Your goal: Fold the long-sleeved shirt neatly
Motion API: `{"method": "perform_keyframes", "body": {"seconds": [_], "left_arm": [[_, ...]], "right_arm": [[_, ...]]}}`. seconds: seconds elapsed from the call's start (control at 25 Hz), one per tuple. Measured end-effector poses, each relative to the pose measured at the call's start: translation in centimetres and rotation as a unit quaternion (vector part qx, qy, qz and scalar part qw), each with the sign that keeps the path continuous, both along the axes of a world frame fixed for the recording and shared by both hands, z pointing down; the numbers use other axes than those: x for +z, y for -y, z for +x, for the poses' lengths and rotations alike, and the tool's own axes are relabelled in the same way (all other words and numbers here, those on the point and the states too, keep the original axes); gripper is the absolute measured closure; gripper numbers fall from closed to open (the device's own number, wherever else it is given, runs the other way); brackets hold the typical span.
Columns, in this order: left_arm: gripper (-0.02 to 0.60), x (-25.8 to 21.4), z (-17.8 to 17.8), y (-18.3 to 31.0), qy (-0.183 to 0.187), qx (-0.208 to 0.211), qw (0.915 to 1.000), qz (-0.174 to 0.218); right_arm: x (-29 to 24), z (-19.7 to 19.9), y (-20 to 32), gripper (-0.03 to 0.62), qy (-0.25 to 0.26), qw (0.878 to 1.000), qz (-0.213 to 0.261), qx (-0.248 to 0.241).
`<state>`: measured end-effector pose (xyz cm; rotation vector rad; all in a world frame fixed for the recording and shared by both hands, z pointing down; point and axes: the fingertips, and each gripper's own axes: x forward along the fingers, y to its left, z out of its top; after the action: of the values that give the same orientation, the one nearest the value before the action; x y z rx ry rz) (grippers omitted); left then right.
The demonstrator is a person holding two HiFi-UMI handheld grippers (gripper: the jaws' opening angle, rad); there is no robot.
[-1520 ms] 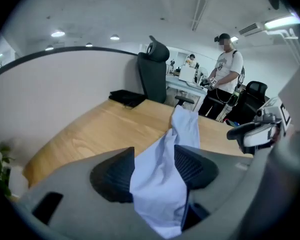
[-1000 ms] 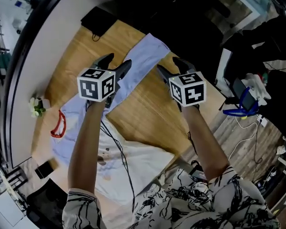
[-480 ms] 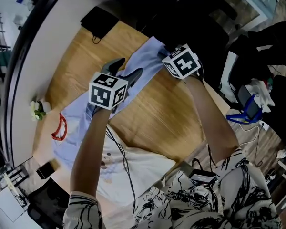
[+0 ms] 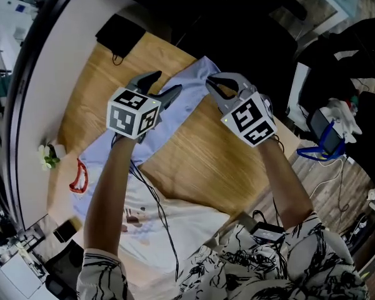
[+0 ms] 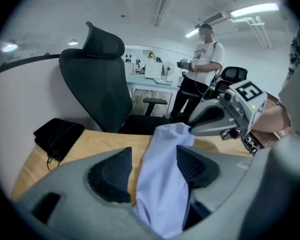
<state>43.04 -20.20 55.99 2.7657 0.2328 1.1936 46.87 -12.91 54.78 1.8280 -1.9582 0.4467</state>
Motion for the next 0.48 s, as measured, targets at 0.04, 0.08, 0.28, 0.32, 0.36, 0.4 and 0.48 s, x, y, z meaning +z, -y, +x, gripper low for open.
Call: {"method": "perform_keyframes", "body": {"seconds": [0.04, 0.08, 0.28, 0.32, 0.36, 0.4, 0.48], "left_arm": [[0.299, -0.2, 0.8, 0.1, -0.002, 0.002, 1.0, -0.007], [0.305, -0.3, 1.6, 0.0, 0.0, 0.006, 0.9999, -0.013], [0.344, 0.7, 5.8, -3.9, 0.048, 0.079, 0.9957, 0.006], [0.367, 1.2, 6.7, -4.7, 0.057, 0.091, 0.9942, 0.011], [0.387, 1.8, 7.5, -5.4, 0.066, 0.101, 0.9926, 0.012], [0.397, 2.6, 8.1, -6.0, 0.076, 0.111, 0.9908, 0.011], [0.399, 4.0, 9.1, -7.1, 0.096, 0.141, 0.9851, 0.024]], "right_arm": [[-0.1, -0.4, -0.8, 0.56, -0.007, 1.0, 0.003, -0.001], [0.1, -0.6, -1.5, 0.562, -0.01, 1.0, 0.001, 0.001], [2.6, -1.2, -4.5, 0.562, 0.012, 0.999, -0.029, 0.025], [3.1, -1.2, -4.9, 0.562, 0.014, 0.999, -0.037, 0.029], [3.5, -1.2, -5.2, 0.562, 0.014, 0.998, -0.046, 0.033], [3.9, -1.2, -5.4, 0.562, 0.015, 0.998, -0.052, 0.038], [4.4, -1.3, -5.6, 0.562, 0.02, 0.997, -0.06, 0.049]]}}
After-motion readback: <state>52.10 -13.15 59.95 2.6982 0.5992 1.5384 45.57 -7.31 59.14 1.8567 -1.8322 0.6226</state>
